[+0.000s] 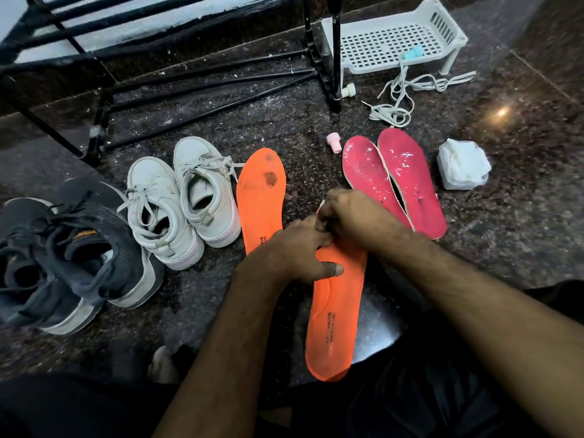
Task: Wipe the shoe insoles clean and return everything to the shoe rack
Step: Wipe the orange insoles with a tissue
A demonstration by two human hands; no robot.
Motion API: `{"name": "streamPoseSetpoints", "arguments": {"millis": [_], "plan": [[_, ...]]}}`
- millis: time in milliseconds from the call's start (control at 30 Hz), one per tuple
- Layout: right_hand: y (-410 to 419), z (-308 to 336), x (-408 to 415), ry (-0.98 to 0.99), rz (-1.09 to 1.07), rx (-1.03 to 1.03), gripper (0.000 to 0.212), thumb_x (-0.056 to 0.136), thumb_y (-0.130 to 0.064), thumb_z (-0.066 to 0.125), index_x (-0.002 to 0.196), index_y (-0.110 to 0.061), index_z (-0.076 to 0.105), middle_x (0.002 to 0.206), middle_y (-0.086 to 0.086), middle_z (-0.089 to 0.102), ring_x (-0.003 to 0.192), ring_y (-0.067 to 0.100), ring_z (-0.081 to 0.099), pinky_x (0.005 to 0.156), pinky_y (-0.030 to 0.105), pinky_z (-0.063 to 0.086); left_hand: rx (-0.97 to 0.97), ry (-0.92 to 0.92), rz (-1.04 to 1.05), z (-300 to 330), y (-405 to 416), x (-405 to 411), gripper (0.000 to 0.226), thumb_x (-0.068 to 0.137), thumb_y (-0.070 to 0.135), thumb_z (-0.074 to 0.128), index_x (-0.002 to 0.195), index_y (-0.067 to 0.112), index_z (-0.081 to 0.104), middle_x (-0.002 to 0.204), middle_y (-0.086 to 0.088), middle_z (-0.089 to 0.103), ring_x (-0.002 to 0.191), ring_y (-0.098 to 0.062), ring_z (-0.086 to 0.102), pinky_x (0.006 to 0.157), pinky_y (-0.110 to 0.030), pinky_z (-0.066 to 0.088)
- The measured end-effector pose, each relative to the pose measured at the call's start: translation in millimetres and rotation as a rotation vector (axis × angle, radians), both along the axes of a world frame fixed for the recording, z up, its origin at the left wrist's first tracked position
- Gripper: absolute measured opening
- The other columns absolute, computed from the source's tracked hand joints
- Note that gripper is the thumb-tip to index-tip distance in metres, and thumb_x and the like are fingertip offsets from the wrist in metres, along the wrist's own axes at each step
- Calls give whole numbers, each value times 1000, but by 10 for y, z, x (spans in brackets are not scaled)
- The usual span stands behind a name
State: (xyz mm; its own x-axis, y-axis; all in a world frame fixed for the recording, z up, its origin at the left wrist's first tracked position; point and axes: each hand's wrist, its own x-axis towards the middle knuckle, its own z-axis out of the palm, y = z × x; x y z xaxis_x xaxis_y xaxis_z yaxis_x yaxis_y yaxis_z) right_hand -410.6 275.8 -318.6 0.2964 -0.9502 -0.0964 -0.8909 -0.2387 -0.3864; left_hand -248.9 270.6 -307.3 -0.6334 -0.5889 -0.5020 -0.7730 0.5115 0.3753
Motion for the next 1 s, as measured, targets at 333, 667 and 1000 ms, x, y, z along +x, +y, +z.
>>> {"name": "streamPoseSetpoints", "arguments": {"millis": [333, 667, 1000], "plan": [[6, 63, -173, -81, -275, 41, 25, 79, -6, 65, 98, -16, 78, 96, 8, 74, 91, 26, 69, 77, 23, 45, -18, 3, -38, -105, 50, -9, 85, 87, 48, 69, 155, 17, 30, 160, -4, 16, 145, -27, 26, 116, -44, 32], [1, 16, -248, -49, -452, -38, 16, 84, -14, 68, 98, -14, 75, 98, 14, 73, 92, 32, 68, 79, 33, 51, -127, 71, 18, -129, 58, -18, 86, 90, 45, 67, 158, 19, 22, 162, 4, 14, 144, -24, 28, 115, -40, 33], [186, 46, 92, 147, -228, 74, 29, 94, -27, 60, 117, -10, 65, 111, 15, 67, 102, 31, 65, 83, 35, 49, -264, 114, 35, -199, -69, 32, 86, 70, 59, 78, 145, 29, 46, 149, 2, 33, 129, -26, 41, 103, -36, 38]]}}
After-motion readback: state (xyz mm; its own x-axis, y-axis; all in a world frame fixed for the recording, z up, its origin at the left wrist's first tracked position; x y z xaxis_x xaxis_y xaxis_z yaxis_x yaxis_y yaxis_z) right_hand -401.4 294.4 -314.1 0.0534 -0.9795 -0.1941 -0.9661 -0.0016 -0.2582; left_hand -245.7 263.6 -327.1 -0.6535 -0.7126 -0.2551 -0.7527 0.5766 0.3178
